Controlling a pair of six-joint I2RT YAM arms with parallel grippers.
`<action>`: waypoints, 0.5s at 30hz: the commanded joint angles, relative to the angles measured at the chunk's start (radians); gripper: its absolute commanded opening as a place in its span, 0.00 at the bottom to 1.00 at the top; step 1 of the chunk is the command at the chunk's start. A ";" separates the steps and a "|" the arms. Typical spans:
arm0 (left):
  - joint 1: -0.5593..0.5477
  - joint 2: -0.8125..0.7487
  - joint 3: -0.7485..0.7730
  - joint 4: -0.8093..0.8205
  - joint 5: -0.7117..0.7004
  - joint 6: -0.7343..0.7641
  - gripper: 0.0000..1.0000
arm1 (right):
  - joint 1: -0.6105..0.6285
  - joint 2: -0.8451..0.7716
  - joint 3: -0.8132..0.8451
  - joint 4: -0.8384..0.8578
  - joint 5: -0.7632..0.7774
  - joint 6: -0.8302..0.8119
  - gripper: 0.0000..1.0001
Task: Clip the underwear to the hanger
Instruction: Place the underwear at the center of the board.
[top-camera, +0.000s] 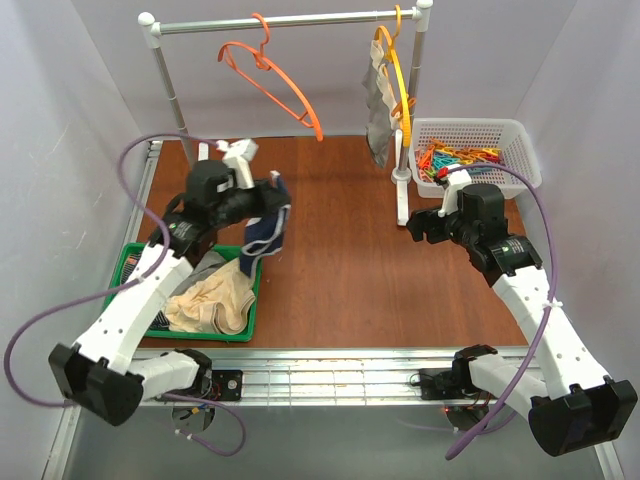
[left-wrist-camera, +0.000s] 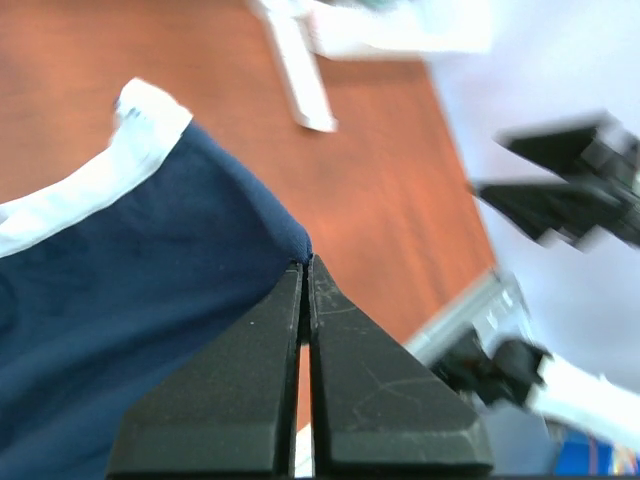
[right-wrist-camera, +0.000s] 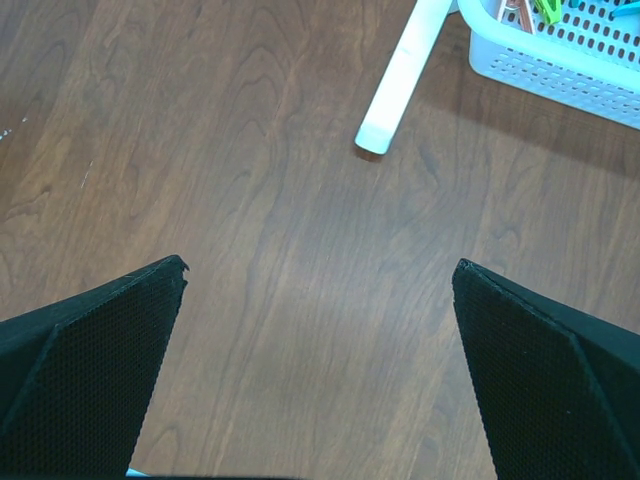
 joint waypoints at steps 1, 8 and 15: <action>-0.177 0.094 0.116 0.014 -0.044 -0.012 0.00 | 0.003 -0.005 -0.003 0.042 -0.010 0.011 0.98; -0.423 0.272 0.328 0.045 -0.057 -0.026 0.00 | 0.003 -0.052 -0.026 0.039 0.067 0.004 0.99; -0.468 0.263 0.147 0.169 -0.030 -0.023 0.00 | 0.003 -0.038 -0.028 0.036 0.104 0.008 0.99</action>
